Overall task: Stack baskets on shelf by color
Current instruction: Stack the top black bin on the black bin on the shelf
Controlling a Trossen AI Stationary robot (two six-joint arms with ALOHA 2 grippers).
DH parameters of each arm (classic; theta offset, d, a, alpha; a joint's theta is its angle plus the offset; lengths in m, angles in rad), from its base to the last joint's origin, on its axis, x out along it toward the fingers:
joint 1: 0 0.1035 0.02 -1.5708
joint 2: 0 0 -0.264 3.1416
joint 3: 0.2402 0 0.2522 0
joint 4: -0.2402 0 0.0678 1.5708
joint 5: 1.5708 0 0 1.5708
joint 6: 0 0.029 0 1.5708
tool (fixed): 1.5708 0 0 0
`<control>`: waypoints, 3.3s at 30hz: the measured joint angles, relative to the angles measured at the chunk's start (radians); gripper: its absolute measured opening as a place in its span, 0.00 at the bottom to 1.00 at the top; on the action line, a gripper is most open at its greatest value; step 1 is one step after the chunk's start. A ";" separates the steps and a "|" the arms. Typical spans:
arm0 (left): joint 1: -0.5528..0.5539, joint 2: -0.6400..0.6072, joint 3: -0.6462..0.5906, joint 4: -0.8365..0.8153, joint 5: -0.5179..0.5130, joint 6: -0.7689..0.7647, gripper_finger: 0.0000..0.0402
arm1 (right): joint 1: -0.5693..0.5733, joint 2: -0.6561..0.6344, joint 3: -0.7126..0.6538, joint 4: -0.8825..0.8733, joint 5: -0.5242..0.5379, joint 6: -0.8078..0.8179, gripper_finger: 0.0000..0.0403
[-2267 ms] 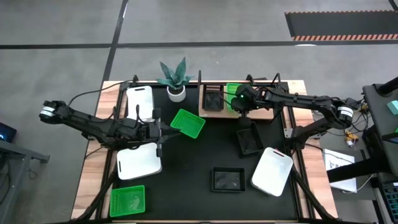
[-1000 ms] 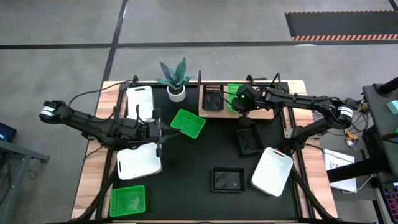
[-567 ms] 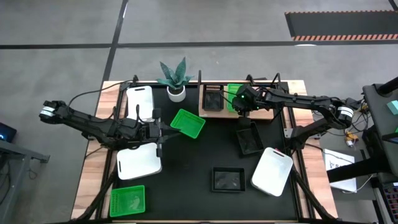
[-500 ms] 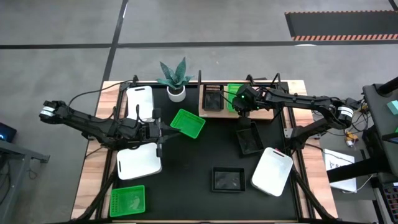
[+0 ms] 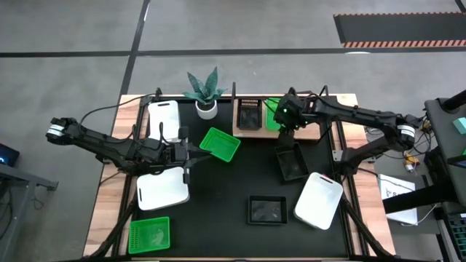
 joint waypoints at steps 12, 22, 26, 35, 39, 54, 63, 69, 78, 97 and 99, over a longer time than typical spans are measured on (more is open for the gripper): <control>0.000 0.000 0.000 -0.001 0.000 -0.001 0.10 | 0.355 0.000 0.067 0.049 0.000 0.165 0.37; 0.000 0.017 0.000 -0.001 0.000 0.000 0.10 | 0.539 0.002 0.047 0.054 0.003 0.230 0.37; 0.000 0.021 0.000 -0.001 0.000 -0.001 0.10 | 0.604 0.003 0.015 0.005 0.001 0.302 0.37; 0.000 0.028 0.000 0.009 0.000 0.000 0.10 | 0.682 0.003 -0.137 -0.084 -0.001 0.429 0.37; 0.000 0.028 0.000 0.009 0.000 0.000 0.10 | 0.680 0.003 -0.200 -0.085 0.000 0.435 0.37; 0.000 0.028 0.000 0.008 0.000 0.001 0.10 | 0.680 0.003 -0.341 0.011 0.004 0.428 0.37; 0.000 0.028 0.000 0.007 0.000 0.001 0.10 | 0.673 0.003 -0.379 0.050 0.049 0.428 0.37; 0.000 0.028 0.000 0.007 0.000 0.001 0.10 | 0.673 0.003 -0.380 0.056 0.064 0.419 0.33; 0.000 0.028 0.000 0.007 0.000 0.002 0.10 | 0.673 0.003 -0.380 0.076 0.064 0.365 0.04; 0.000 0.028 0.000 0.006 0.000 0.001 0.10 | 0.674 0.003 -0.080 0.069 0.055 0.389 0.03; 0.000 0.028 0.000 0.006 0.000 0.001 0.10 | 0.674 0.005 -0.033 0.068 0.073 0.368 0.03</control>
